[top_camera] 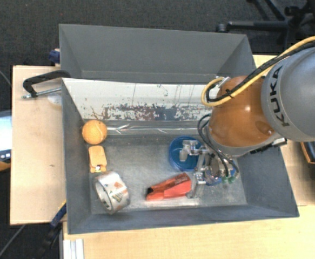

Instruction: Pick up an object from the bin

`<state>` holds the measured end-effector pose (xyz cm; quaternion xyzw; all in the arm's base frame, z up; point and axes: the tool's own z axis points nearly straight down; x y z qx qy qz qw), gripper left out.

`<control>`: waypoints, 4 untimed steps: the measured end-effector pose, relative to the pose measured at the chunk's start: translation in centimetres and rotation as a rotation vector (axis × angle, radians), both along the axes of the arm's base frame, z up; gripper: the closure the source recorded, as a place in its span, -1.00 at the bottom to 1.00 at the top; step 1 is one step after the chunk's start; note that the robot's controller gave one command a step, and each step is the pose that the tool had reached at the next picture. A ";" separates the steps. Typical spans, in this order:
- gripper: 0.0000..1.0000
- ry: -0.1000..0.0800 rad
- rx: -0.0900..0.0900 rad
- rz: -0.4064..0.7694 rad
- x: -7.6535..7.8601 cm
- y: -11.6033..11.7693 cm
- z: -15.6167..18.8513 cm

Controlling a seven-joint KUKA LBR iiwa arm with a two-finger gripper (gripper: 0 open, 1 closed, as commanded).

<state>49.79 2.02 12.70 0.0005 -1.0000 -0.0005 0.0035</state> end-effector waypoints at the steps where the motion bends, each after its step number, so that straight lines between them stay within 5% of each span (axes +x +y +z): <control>1: -1.00 -0.008 0.000 -0.001 0.1 0.0 0.4; 2: -1.00 -0.011 0.001 -0.007 0.4 0.0 0.0; 3: -1.00 0.001 0.000 0.007 0.2 2.6 1.3; 4: -1.00 -0.025 0.002 0.084 2.7 2.9 0.4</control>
Offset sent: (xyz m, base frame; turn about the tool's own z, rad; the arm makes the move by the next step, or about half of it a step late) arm 0.0123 0.0012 -0.0566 0.0510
